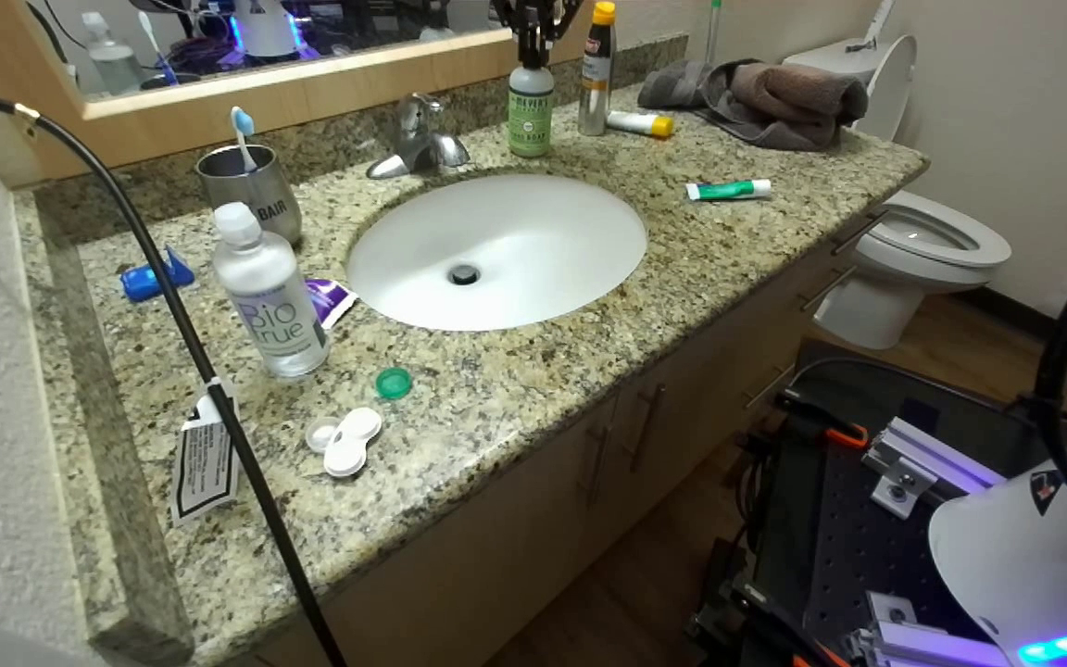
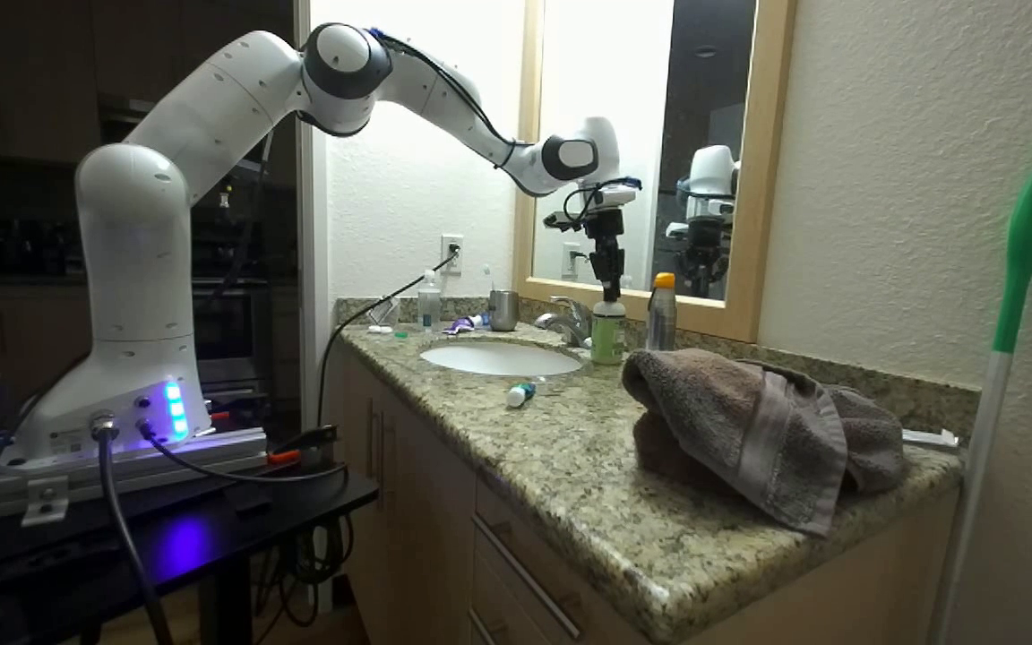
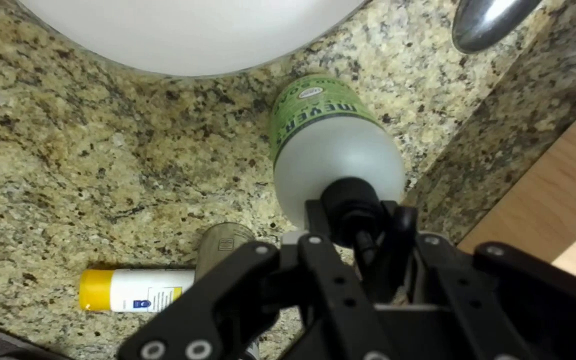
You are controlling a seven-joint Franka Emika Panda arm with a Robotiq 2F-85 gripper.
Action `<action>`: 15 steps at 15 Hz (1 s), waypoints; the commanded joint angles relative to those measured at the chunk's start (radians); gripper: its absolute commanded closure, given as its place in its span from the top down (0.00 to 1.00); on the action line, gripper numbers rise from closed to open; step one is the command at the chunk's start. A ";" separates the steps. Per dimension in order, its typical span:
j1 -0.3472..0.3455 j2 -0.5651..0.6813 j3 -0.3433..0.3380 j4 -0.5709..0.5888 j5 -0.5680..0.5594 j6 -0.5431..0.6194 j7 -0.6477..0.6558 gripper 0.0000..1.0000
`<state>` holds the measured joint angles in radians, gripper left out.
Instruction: Move the two bottles to the bottom of the counter and then move the squeeze tube a forward
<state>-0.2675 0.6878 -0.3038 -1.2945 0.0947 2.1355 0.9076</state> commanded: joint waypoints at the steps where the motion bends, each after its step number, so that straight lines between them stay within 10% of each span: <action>1: -0.021 -0.029 0.024 -0.008 0.066 0.061 -0.018 0.08; 6: 0.032 -0.036 0.022 -0.012 0.031 0.122 -0.102 0.08; 15: 0.060 -0.231 -0.095 -0.133 -0.217 -0.140 -0.369 0.08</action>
<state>-0.2001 0.5691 -0.3523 -1.3523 -0.0440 2.0446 0.6141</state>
